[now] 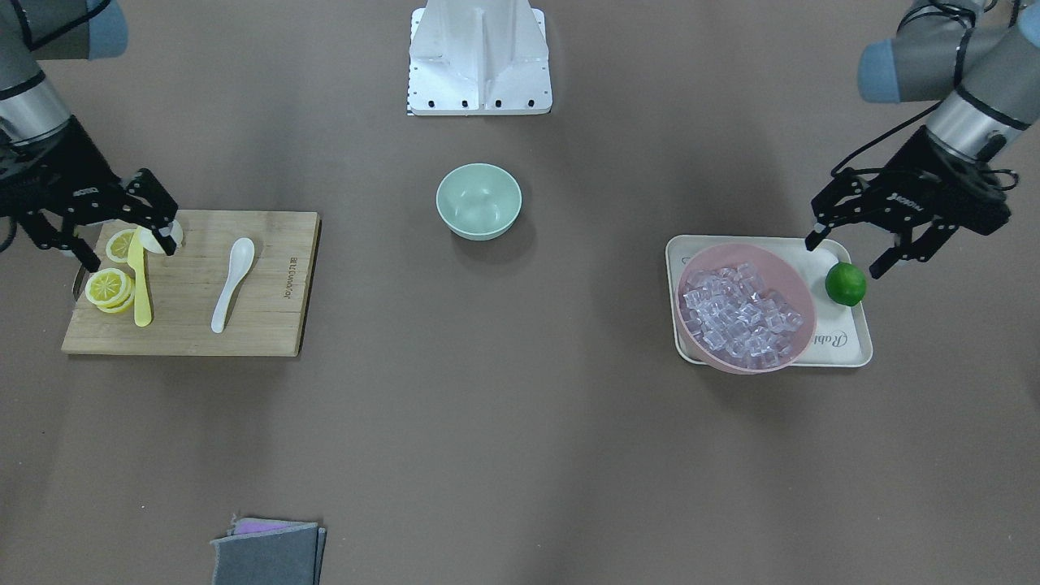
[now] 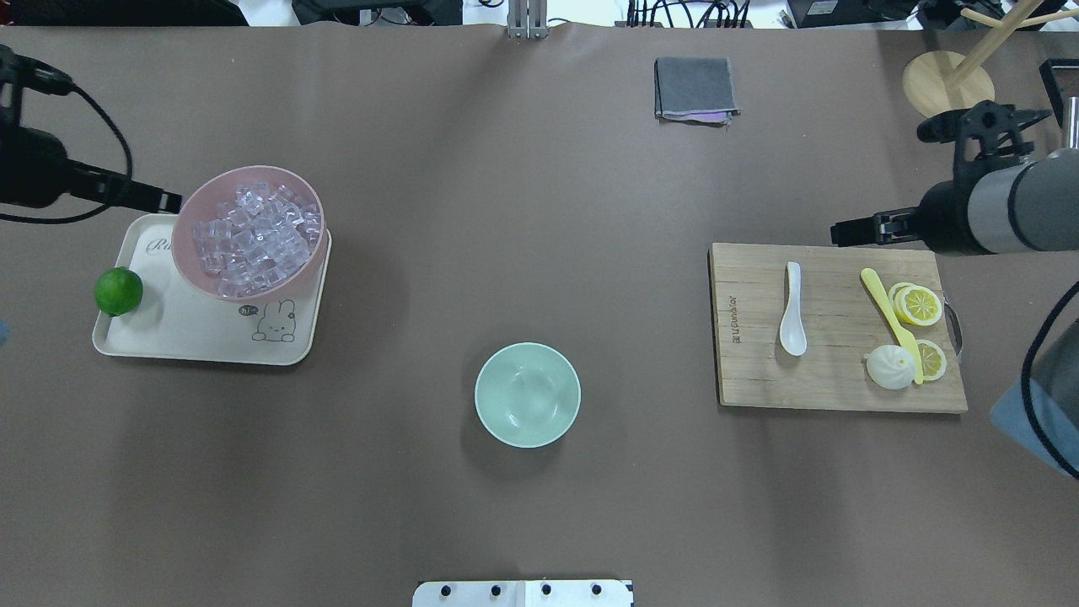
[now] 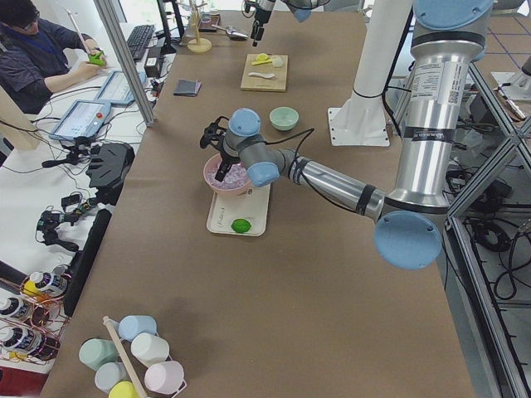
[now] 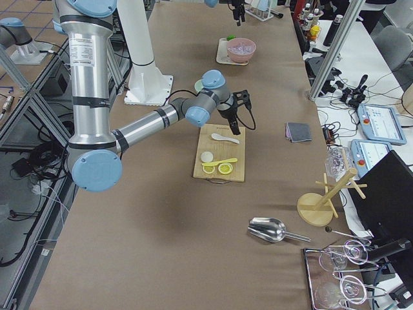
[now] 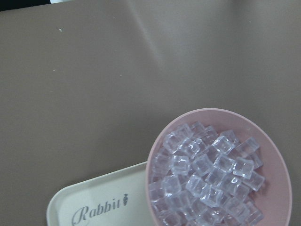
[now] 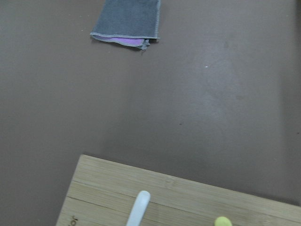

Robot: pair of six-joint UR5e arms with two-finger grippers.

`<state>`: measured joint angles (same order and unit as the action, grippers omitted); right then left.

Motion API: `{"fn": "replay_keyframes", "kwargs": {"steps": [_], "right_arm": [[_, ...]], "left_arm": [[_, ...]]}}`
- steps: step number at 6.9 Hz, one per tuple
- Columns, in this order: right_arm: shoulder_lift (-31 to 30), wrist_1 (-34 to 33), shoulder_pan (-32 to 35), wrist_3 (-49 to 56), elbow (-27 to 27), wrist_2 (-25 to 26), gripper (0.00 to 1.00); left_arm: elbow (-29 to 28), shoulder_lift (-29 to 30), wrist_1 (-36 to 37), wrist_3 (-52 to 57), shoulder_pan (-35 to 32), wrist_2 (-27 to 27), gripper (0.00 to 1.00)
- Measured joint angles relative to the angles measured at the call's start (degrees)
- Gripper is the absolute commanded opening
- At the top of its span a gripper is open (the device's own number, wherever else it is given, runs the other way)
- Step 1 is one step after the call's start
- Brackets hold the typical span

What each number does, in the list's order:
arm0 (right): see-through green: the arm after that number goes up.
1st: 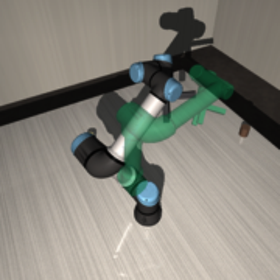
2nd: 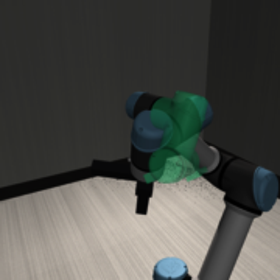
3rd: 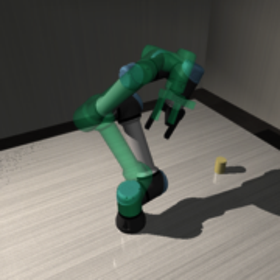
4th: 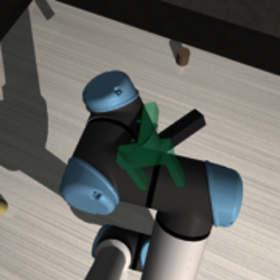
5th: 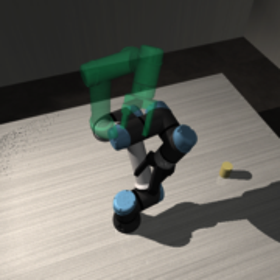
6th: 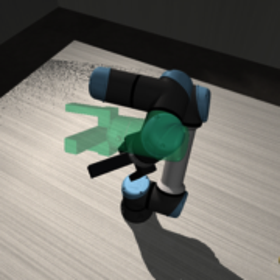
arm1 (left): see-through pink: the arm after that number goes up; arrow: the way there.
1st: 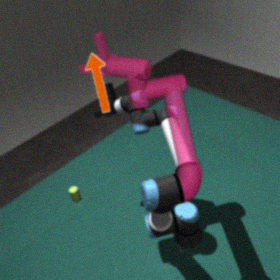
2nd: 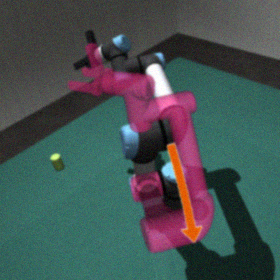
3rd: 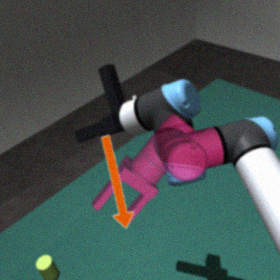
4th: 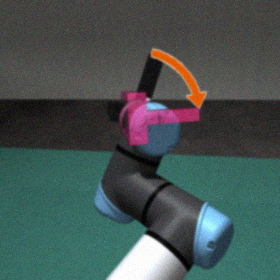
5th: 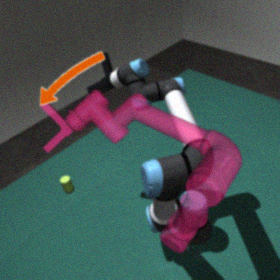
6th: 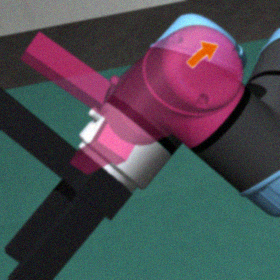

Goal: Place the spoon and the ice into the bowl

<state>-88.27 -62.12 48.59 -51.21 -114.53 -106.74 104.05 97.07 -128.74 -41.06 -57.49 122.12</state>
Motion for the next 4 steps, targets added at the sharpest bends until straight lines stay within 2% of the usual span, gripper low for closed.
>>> {"fn": "replay_keyframes", "kwargs": {"steps": [2, 4], "right_arm": [[1.58, -0.09, -4.54, -4.09, -0.07, 4.51, 1.00], [1.99, -0.10, -5.81, -4.94, -0.08, 6.03, 1.00]], "left_arm": [[-1.34, 3.26, 0.26, -3.67, 7.54, -9.01, 0.97], [-4.33, 5.93, 0.32, -4.10, 10.82, -13.29, 0.97]]}}
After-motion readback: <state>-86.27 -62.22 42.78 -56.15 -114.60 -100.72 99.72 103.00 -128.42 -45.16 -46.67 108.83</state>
